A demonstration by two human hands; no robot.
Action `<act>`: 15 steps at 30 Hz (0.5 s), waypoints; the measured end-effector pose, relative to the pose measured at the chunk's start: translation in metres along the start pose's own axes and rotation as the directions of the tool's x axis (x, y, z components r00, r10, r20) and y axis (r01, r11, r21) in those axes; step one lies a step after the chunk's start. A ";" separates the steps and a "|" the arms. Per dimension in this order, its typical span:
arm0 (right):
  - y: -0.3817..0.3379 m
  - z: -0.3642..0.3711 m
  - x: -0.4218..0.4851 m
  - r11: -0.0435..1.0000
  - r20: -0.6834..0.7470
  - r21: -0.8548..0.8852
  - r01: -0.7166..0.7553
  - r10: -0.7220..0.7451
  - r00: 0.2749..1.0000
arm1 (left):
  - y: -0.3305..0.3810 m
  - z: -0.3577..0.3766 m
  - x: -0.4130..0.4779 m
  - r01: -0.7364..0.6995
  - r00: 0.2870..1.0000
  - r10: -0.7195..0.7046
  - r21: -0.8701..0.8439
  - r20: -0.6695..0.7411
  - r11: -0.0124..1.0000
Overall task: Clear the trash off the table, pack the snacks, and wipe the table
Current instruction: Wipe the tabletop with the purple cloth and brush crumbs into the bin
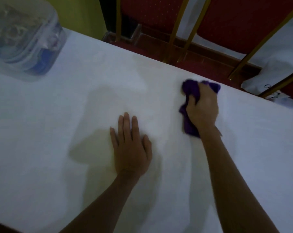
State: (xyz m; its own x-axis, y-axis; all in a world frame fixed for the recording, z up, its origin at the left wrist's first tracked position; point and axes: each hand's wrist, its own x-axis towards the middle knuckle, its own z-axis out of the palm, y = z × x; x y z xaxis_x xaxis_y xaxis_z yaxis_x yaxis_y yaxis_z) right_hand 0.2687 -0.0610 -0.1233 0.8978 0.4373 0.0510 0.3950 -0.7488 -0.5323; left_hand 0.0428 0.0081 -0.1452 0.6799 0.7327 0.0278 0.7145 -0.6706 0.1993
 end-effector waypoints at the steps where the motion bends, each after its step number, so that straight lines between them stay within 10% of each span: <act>1: -0.019 0.010 0.017 1.000 -0.027 0.001 -0.015 0.015 1.000 | -0.001 0.000 0.000 -0.001 1.000 0.001 0.004 0.007 1.000; 10: -0.068 0.041 -0.046 0.923 0.161 0.096 0.374 -0.385 0.909 | -0.005 -0.001 -0.002 0.004 0.998 -0.005 0.023 0.056 1.000; 15: 0.034 -0.021 -0.055 0.995 -0.031 -0.033 -0.099 0.098 0.995 | -0.002 0.001 -0.003 -0.032 0.999 0.031 -0.039 -0.013 0.999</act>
State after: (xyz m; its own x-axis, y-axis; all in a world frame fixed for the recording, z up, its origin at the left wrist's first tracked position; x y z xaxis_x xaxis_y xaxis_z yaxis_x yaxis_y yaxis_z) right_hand 0.2365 -0.1212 -0.1266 0.9377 0.3466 0.0246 0.3106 -0.8043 -0.5066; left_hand 0.0399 0.0071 -0.1469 0.6997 0.7129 0.0466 0.6856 -0.6884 0.2366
